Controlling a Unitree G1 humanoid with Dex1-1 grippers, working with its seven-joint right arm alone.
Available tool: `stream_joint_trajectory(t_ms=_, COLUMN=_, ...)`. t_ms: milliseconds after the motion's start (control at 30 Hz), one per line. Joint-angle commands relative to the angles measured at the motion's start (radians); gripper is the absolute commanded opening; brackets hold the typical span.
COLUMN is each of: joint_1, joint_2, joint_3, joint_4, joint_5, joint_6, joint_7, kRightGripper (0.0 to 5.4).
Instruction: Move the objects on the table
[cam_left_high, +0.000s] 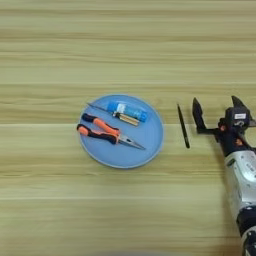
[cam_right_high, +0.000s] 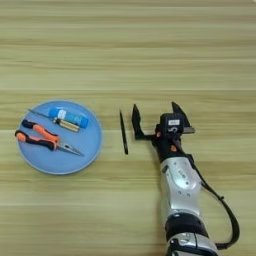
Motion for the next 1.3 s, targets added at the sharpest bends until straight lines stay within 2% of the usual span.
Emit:
stream_joint_trajectory(t_ms=33, joint_1=-0.062, joint_2=-0.040, joint_3=-0.001, joint_4=-0.056, joint_5=-0.005, joint_6=-0.002, joint_7=-0.009, kRightGripper=5.35)
stream_joint_trajectory(t_ms=967, joint_1=-0.062, joint_2=-0.044, joint_3=-0.004, joint_4=-0.056, joint_5=0.000, joint_6=0.013, joint_7=-0.004, kRightGripper=5.35)
stream_joint_trajectory(t_ms=1300, joint_1=-0.091, joint_2=-0.060, joint_3=-0.023, joint_4=-0.025, joint_5=0.022, joint_6=0.036, joint_7=0.001, kRightGripper=5.35)
